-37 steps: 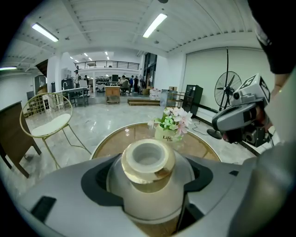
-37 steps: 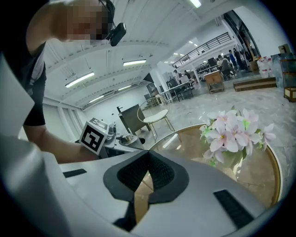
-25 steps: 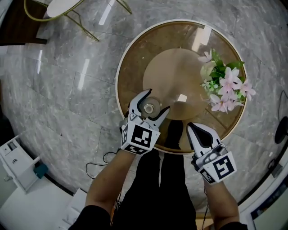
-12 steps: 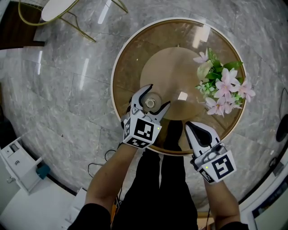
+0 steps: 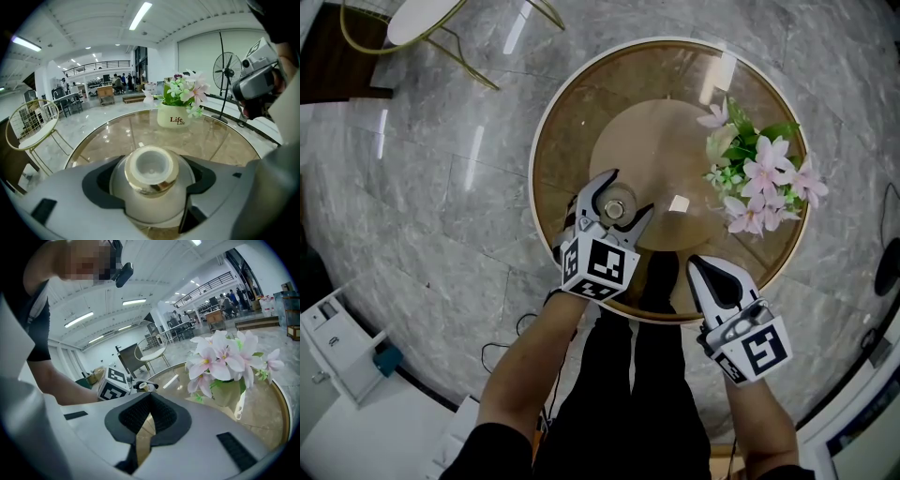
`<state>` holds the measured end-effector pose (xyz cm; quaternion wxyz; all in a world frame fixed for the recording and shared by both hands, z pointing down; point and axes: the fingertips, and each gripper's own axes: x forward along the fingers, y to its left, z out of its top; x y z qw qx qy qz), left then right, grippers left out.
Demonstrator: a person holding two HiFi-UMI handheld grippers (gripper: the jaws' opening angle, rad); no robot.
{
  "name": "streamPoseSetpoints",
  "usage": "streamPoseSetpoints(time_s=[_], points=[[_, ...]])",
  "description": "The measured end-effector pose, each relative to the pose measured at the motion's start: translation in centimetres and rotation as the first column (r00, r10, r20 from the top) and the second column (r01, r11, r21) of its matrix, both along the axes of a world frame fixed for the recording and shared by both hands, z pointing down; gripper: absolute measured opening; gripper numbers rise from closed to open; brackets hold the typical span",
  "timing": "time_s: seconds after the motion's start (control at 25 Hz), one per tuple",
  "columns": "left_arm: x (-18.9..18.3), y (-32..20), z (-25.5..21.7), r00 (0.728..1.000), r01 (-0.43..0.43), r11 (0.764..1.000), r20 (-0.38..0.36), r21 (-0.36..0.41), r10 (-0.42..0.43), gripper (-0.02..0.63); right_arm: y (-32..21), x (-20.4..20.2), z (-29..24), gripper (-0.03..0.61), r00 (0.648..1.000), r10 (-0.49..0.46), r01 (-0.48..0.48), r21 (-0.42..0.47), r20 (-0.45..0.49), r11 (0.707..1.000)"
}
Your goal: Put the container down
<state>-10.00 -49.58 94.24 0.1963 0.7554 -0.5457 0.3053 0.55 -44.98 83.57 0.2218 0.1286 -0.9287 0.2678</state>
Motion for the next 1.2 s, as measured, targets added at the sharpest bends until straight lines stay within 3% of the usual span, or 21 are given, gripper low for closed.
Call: streamPoseSetpoints(time_s=[0.4,0.48,0.64,0.8,1.08,1.2], points=[[-0.7,1.6,-6.6,1.000,0.016,0.997,-0.017,0.074,-0.015,0.349,2.3,-0.7,-5.7,0.015,1.000,0.004,-0.005,0.057,0.013,0.998],[-0.9,2.3,-9.3,0.999,0.031,0.995,-0.031,0.094,-0.028,0.304,2.6,-1.0,-8.2,0.015,1.000,0.014,-0.016,0.081,0.019,0.997],[-0.9,4.6,-15.7,0.997,0.058,0.991,-0.061,0.121,-0.050,0.216,3.9,-1.5,-14.4,0.015,0.999,0.032,-0.036,0.123,0.033,0.992],[-1.0,7.0,-23.9,0.997,0.065,0.985,-0.048,0.160,-0.058,0.181,5.7,-1.6,-21.6,0.015,0.998,0.047,-0.053,0.168,0.043,0.984],[-1.9,11.9,-38.2,0.996,0.056,0.979,-0.085,0.195,-0.040,0.175,9.9,-0.6,-33.3,0.015,0.994,0.095,-0.102,0.223,0.045,0.969],[-1.7,13.7,-43.2,0.994,0.027,0.976,-0.111,0.216,-0.003,0.127,11.4,-0.7,-37.7,0.015,0.991,0.110,-0.125,0.241,0.074,0.962]])
